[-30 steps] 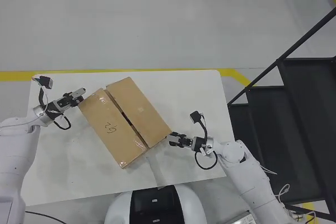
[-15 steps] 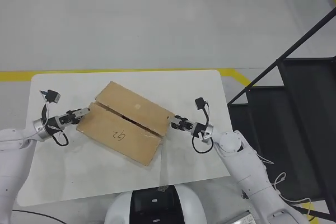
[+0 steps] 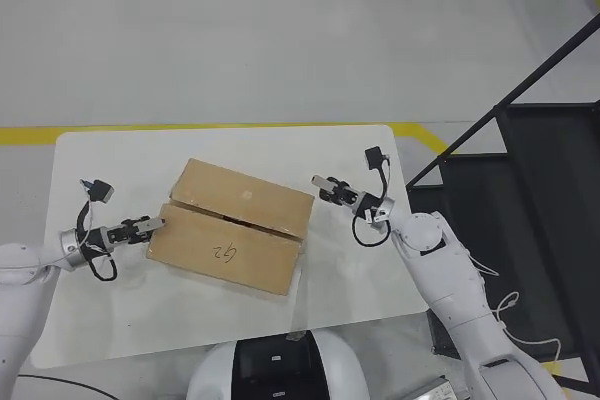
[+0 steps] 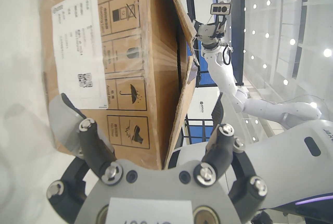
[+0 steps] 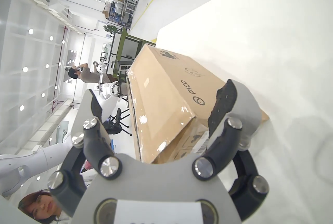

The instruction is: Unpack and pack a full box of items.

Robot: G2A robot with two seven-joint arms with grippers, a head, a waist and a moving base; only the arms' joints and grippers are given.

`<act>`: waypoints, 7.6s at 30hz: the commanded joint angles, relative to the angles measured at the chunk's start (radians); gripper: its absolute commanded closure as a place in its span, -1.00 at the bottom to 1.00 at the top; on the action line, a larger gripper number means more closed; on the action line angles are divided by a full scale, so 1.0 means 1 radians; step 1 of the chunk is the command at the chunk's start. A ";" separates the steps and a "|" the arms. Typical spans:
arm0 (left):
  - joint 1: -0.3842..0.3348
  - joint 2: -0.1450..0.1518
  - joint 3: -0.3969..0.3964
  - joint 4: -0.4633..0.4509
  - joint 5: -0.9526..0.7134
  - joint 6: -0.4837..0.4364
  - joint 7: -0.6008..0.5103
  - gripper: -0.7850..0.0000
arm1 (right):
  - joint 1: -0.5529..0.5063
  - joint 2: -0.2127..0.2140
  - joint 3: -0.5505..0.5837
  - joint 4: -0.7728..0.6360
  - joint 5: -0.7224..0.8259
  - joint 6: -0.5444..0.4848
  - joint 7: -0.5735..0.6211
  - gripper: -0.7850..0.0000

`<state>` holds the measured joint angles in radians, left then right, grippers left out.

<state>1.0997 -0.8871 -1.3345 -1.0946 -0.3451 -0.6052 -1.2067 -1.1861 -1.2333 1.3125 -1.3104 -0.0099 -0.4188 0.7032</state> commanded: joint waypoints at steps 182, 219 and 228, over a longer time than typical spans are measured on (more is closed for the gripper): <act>-0.379 -0.180 0.236 0.235 -0.705 0.108 -0.117 -1.00 | -0.412 0.268 0.134 -0.255 0.661 -0.240 0.458 -1.00; -0.143 -0.108 0.103 0.096 -0.624 0.289 -0.298 -1.00 | -0.334 0.274 -0.021 -0.247 0.636 -0.238 0.460 -1.00; -0.317 -0.187 0.211 0.285 -0.668 0.233 -0.242 -1.00 | -0.335 0.281 -0.009 -0.228 0.641 -0.253 0.445 -1.00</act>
<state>0.8091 -1.0616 -1.1396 -0.8476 -1.0112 -0.3572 -1.4634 -1.5206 -0.9529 1.3015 -1.5416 0.6331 -0.6684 1.1517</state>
